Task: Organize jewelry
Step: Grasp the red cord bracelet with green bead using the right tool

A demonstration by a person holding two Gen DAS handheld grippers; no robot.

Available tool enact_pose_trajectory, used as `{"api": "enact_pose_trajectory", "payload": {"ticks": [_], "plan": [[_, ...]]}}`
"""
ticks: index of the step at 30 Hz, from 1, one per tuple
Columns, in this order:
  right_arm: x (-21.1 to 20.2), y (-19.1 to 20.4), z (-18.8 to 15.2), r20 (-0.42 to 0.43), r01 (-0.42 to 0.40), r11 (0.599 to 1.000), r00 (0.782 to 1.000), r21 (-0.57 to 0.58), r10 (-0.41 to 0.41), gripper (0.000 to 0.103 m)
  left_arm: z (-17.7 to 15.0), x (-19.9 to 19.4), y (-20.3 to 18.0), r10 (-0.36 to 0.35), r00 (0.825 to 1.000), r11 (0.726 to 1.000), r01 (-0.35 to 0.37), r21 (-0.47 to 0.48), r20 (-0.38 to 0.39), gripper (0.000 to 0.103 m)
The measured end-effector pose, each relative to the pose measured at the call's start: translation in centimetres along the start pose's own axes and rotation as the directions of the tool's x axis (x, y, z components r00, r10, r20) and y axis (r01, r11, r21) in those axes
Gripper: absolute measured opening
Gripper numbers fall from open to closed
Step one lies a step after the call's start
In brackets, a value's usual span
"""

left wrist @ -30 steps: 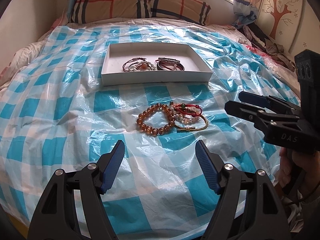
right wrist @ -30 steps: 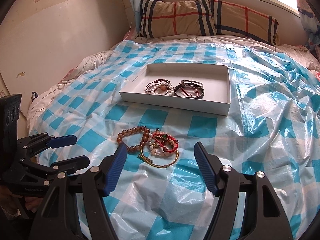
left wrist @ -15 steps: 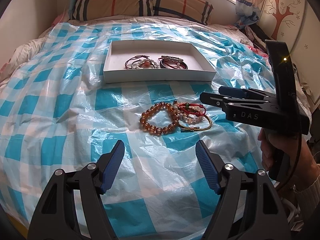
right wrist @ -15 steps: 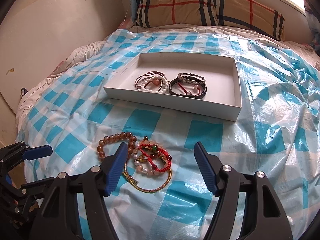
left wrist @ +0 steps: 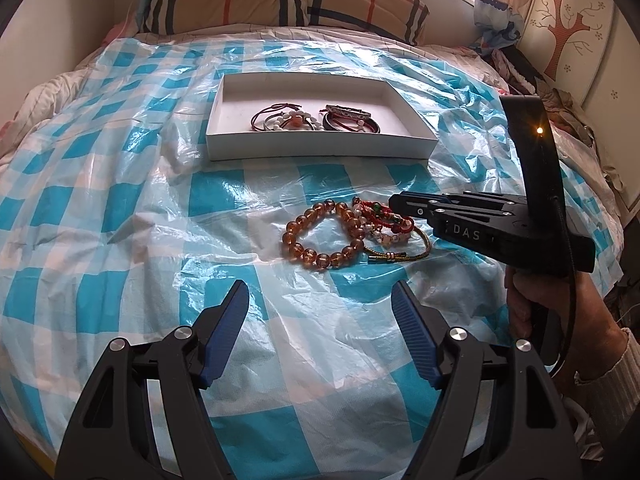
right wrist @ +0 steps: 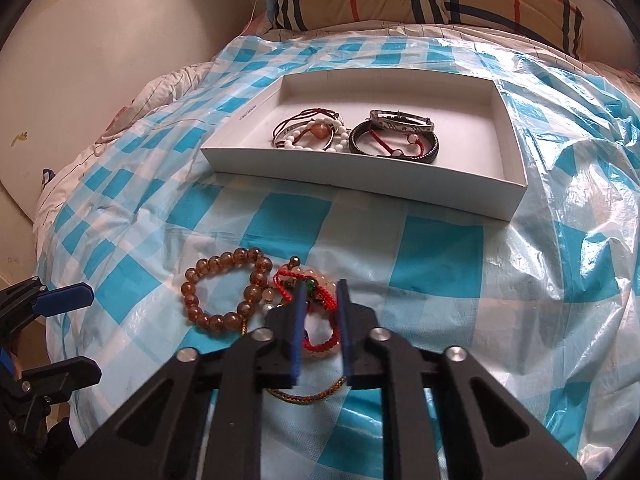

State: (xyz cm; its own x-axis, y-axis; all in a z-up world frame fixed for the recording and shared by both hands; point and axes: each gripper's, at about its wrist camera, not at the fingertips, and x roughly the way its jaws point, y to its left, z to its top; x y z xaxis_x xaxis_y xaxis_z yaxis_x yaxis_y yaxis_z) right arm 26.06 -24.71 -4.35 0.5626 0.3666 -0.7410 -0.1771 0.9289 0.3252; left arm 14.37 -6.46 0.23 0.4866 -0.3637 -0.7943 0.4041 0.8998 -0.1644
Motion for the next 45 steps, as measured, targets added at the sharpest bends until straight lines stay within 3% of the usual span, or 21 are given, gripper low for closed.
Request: {"api": "enact_pose_trajectory", "payload": {"ticks": [8,12,13,14,15,16,19,21,22,23,25,35,41,45], "plan": [[-5.0,-0.7,-0.5,0.111,-0.014,0.999,0.994,0.038,0.010,0.004,0.1,0.2,-0.5,0.013,1.000,0.999,-0.012,0.035,-0.006,0.070],[-4.8,-1.5,-0.6,0.072,-0.018,0.998,0.997,0.055,0.014,0.004,0.1,0.2,-1.1,0.014,1.000,0.998,-0.013,0.056,-0.010,0.071],[-4.3,-1.7,-0.7,0.053,-0.021,0.998,0.998,0.063,0.018,0.009,0.1,0.2,-1.1,0.014,1.000,0.998,-0.013,0.054,-0.010,0.071],[-3.8,-1.9,-0.7,0.041,-0.022,0.997,0.999,0.071,0.019,0.033,0.1,0.1,-1.2,0.015,1.000,0.998,-0.014,0.055,-0.011,0.071],[-3.4,-1.8,-0.9,0.045,-0.013,0.997,0.999,0.070,0.010,0.046,0.1,0.1,-1.2,0.016,1.000,0.998,-0.015,0.059,-0.011,0.071],[-2.8,-1.7,-1.0,0.039,-0.013,0.998,0.999,0.062,0.010,0.050,0.1,0.1,-1.2,0.017,1.000,0.998,-0.016,0.062,-0.012,0.071],[-1.0,-1.3,-0.9,0.008,-0.011,0.999,1.000,0.039,0.011,0.049,0.2,0.2,-1.1,0.020,1.000,0.998,-0.019,0.061,-0.013,0.071],[0.1,-1.1,-0.9,-0.017,0.005,1.000,1.000,0.016,-0.004,0.042,0.2,0.3,-1.0,0.021,1.000,0.998,-0.020,0.058,-0.015,0.072],[0.6,-1.0,-1.0,-0.036,0.019,1.000,0.999,0.008,-0.019,0.033,0.2,0.4,-1.0,0.022,1.000,0.998,-0.021,0.058,-0.017,0.072],[0.9,-1.0,-0.9,-0.048,0.022,1.000,0.999,0.006,-0.022,0.016,0.2,0.4,-1.0,0.024,1.000,0.998,-0.023,0.060,-0.018,0.072],[0.4,-1.1,-0.9,-0.034,0.029,1.000,0.999,0.012,-0.028,0.009,0.1,0.5,-0.9,0.024,0.999,0.998,-0.023,0.062,-0.021,0.072],[-5.7,-2.6,-1.8,0.089,-0.027,0.996,0.996,0.090,0.019,0.009,0.2,0.7,-1.5,0.012,0.999,0.995,-0.010,0.096,-0.030,0.072],[-7.0,-3.7,-3.1,0.101,-0.050,0.988,0.994,0.146,0.036,0.009,1.3,1.4,-1.9,-0.005,1.000,0.992,0.008,0.125,-0.028,0.072],[-7.1,-4.1,-4.1,0.096,-0.061,0.984,0.994,0.169,0.045,0.009,2.5,3.0,-1.0,0.046,0.998,0.991,-0.041,0.129,-0.039,0.072]]}}
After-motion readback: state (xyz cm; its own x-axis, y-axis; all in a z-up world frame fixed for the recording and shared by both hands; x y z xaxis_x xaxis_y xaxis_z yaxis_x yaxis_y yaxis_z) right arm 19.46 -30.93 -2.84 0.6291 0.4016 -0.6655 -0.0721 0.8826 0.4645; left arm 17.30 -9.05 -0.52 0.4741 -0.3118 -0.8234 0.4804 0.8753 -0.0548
